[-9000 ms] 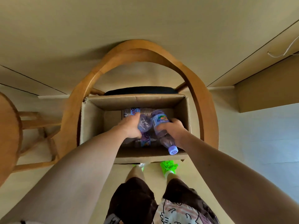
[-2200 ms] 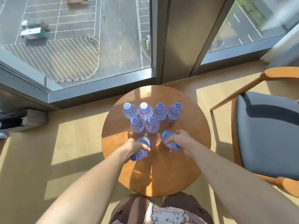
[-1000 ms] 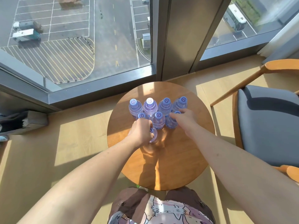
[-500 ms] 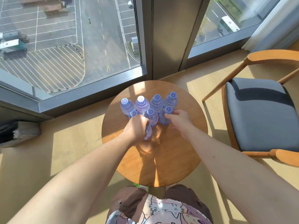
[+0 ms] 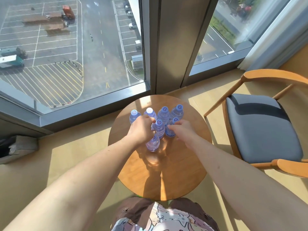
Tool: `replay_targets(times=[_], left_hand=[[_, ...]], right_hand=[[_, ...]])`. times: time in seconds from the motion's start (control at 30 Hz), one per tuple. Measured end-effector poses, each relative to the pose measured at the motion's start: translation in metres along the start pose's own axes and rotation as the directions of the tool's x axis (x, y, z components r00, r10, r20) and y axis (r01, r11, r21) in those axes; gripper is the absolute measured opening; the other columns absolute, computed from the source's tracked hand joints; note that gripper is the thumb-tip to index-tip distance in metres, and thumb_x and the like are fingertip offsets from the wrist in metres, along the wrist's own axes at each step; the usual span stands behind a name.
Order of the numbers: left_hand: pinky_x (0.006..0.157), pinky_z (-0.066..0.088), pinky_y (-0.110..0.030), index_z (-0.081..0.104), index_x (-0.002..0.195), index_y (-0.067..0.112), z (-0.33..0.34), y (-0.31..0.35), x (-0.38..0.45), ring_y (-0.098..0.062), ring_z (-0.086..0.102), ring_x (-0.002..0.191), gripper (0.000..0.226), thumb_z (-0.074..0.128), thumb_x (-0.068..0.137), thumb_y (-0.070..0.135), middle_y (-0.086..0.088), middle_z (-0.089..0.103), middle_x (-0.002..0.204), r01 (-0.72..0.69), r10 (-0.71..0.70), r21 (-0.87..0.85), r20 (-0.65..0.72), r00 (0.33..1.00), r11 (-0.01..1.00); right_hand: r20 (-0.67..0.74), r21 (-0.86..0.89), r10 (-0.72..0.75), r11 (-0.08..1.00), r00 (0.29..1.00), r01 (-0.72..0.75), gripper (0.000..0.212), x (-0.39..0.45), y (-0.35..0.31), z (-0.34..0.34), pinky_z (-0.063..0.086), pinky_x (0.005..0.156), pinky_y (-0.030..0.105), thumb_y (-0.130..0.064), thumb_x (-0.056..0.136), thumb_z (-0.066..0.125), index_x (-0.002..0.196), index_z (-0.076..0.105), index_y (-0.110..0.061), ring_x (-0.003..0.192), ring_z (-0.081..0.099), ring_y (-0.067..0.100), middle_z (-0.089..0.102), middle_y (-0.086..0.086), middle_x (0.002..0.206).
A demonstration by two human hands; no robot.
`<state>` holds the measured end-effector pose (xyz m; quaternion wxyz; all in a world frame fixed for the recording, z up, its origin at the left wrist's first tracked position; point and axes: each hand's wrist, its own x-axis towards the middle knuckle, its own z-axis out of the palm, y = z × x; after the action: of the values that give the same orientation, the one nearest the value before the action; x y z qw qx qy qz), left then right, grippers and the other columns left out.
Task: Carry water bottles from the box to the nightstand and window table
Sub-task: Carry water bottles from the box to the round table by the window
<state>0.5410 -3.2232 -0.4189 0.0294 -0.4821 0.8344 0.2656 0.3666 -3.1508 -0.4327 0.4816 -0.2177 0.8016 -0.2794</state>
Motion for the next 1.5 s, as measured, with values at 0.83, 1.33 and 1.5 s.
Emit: replay_targets(times=[0.83, 1.33, 1.5], left_hand=[[0.110, 0.043, -0.041, 0.057, 0.141, 0.023, -0.083, 0.013, -0.283, -0.029, 0.045, 0.134, 0.052, 0.067, 0.092, 0.039, -0.006, 0.053, 0.140, 0.702, -0.745, -0.328, -0.506, 0.434, 0.632], [0.110, 0.042, -0.039, 0.054, 0.143, 0.026, 0.041, 0.082, -0.717, -0.027, 0.043, 0.134, 0.056, 0.069, 0.091, 0.041, -0.002, 0.050, 0.141, 0.763, -0.852, -0.643, -0.430, -0.300, 0.056], [0.110, 0.040, -0.039, 0.061, 0.136, 0.016, 0.123, 0.145, -0.878, -0.032, 0.048, 0.130, 0.049, 0.072, 0.091, 0.036, -0.009, 0.058, 0.131, 0.653, -0.772, -0.747, -0.338, -0.538, -0.128]], right_hand=[[0.770, -0.257, -0.545, 0.211, 0.332, 0.943, 0.064, -0.197, -0.106, 0.094, 0.047, 0.104, 0.032, -0.042, 0.083, 0.073, 0.142, 0.058, -0.023, 0.128, 0.058, 0.022, 0.064, 0.002, 0.140], [0.937, 0.276, -0.151, -0.237, -0.316, 0.931, 0.069, -0.565, 0.087, 0.227, 0.045, 0.109, 0.038, -0.039, 0.087, 0.072, 0.150, 0.048, -0.026, 0.133, 0.051, 0.028, 0.055, 0.010, 0.142], [0.871, 0.478, 0.015, -0.259, -0.492, 0.839, 0.072, -0.708, 0.220, 0.231, 0.044, 0.110, 0.040, -0.042, 0.087, 0.071, 0.152, 0.046, -0.025, 0.136, 0.048, 0.030, 0.053, 0.011, 0.145]])
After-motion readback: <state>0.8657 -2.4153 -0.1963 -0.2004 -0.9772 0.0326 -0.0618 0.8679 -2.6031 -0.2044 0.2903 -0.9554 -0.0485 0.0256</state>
